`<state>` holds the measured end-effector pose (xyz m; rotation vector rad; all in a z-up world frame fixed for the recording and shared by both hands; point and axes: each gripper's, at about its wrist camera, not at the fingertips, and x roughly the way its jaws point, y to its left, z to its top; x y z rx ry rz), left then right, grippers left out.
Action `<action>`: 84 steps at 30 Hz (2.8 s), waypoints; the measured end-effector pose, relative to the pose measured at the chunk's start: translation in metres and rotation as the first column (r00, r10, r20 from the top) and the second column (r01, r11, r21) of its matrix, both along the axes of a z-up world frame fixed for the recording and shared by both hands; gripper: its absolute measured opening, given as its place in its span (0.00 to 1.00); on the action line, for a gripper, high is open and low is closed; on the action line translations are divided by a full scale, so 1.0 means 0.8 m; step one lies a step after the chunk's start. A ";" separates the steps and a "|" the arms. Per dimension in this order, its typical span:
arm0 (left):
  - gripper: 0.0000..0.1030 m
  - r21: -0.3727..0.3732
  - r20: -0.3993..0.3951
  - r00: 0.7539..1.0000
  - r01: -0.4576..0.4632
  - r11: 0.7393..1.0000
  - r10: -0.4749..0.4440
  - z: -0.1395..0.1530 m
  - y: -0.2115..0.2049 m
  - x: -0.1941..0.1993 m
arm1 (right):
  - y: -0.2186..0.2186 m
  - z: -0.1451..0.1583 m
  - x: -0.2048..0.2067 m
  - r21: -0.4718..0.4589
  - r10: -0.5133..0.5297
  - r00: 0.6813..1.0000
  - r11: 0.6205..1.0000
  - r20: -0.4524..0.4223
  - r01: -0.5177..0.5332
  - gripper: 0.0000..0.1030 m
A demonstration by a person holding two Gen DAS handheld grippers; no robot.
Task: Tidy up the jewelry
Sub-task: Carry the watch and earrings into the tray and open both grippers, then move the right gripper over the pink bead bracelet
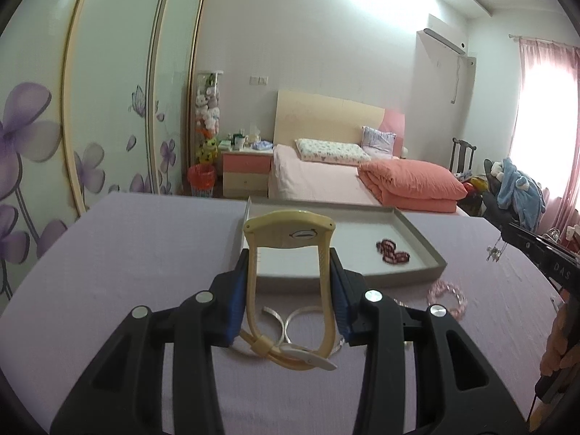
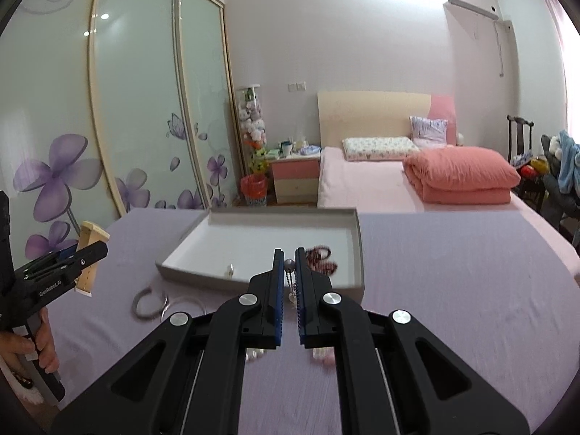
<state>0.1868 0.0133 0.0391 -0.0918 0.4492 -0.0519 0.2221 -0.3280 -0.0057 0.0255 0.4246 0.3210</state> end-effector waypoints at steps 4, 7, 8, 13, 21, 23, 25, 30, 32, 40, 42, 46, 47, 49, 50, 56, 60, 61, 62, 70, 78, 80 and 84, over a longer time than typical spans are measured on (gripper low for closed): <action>0.39 0.004 0.025 1.000 0.008 1.000 -0.008 0.010 -0.003 0.019 | 0.006 0.009 0.021 -0.016 -0.001 1.000 1.000 0.029 0.001 0.07; 0.39 -0.004 0.040 0.999 0.015 1.000 -0.015 0.016 -0.006 0.038 | 0.007 0.011 0.041 -0.014 -0.004 0.999 1.000 0.032 0.004 0.07; 0.39 -0.002 0.045 0.999 0.014 1.000 -0.014 0.017 -0.008 0.044 | 0.008 0.012 0.047 -0.015 -0.006 0.999 1.000 0.033 0.006 0.07; 0.39 0.001 0.060 0.998 0.017 1.000 -0.017 0.018 -0.012 0.071 | 0.015 0.012 0.073 -0.015 -0.005 0.999 1.000 0.047 0.006 0.07; 0.39 -0.008 0.061 0.998 0.010 1.000 -0.010 0.014 -0.017 0.110 | 0.026 0.009 0.109 -0.012 -0.001 0.999 1.000 0.050 0.001 0.07; 0.39 -0.010 0.067 0.998 0.013 1.000 -0.012 0.013 -0.018 0.119 | 0.029 0.009 0.118 -0.006 0.001 0.998 1.000 0.055 0.000 0.07; 0.39 -0.015 0.074 0.997 0.019 1.000 -0.017 0.012 -0.019 0.128 | 0.031 0.006 0.128 0.005 -0.002 0.998 1.000 0.062 0.001 0.07; 0.39 -0.030 0.050 0.999 0.023 0.999 -0.022 -0.005 -0.024 0.164 | 0.037 -0.011 0.160 0.020 0.002 0.999 1.000 0.034 -0.003 0.07; 0.39 -0.032 0.033 0.999 0.021 0.999 -0.020 -0.012 -0.024 0.178 | 0.040 -0.016 0.167 0.016 0.007 1.000 1.000 0.021 -0.007 0.07; 0.39 -0.032 -0.005 0.999 0.036 0.999 -0.036 -0.036 -0.024 0.209 | 0.046 -0.041 0.185 0.021 0.015 0.999 1.000 -0.031 -0.014 0.07; 0.39 -0.032 -0.012 0.999 0.040 0.999 -0.041 -0.042 -0.025 0.216 | 0.048 -0.044 0.189 0.020 0.019 0.999 1.000 -0.044 -0.018 0.07; 0.42 -0.032 -0.031 0.999 0.040 0.999 -0.041 -0.051 -0.028 0.229 | 0.052 -0.053 0.195 0.019 0.035 0.996 0.999 -0.081 -0.034 0.29; 0.42 -0.032 -0.030 0.999 0.040 0.999 -0.041 -0.052 -0.028 0.231 | 0.055 -0.054 0.196 0.019 0.034 0.996 0.999 -0.084 -0.032 0.46; 0.43 -0.029 -0.024 0.999 0.041 0.999 -0.041 -0.054 -0.026 0.229 | 0.054 -0.055 0.196 0.023 0.033 0.997 0.999 -0.076 -0.031 0.48; 0.43 -0.028 -0.022 0.999 0.043 0.999 -0.043 -0.054 -0.026 0.229 | 0.055 -0.055 0.196 0.017 0.032 0.997 0.999 -0.076 -0.031 0.48; 0.43 -0.029 -0.026 0.999 0.036 0.999 -0.037 -0.056 -0.026 0.230 | 0.054 -0.057 0.196 0.022 0.029 0.997 0.999 -0.074 -0.027 0.48; 0.43 -0.032 -0.029 0.999 0.027 0.999 -0.027 -0.058 -0.024 0.230 | 0.053 -0.057 0.197 0.020 0.028 0.997 0.999 -0.075 -0.027 0.48; 0.43 -0.032 -0.029 0.999 0.024 0.999 -0.025 -0.059 -0.024 0.230 | 0.053 -0.058 0.197 0.020 0.028 0.997 0.999 -0.075 -0.026 0.48; 0.44 -0.033 -0.030 0.999 0.023 0.999 -0.024 -0.060 -0.022 0.230 | 0.052 -0.057 0.197 0.021 0.029 0.997 0.999 -0.075 -0.028 0.48; 0.44 -0.031 -0.027 1.000 0.015 0.999 -0.016 -0.056 -0.019 0.224 | 0.046 -0.056 0.191 0.018 0.019 0.998 1.000 -0.067 -0.018 0.48; 0.51 0.007 -0.002 0.999 0.042 0.999 -0.042 -0.044 -0.009 0.147 | 0.022 -0.052 0.131 -0.001 0.012 0.997 1.000 -0.070 -0.012 0.48; 0.52 0.004 -0.007 0.999 0.046 0.999 -0.046 -0.046 -0.003 0.121 | 0.014 -0.056 0.109 -0.013 0.004 0.996 1.000 -0.085 -0.005 0.48; 0.55 0.001 -0.014 0.999 0.040 0.999 -0.040 -0.053 0.012 0.076 | -0.003 -0.070 0.071 -0.031 -0.013 0.991 0.999 -0.134 0.009 0.48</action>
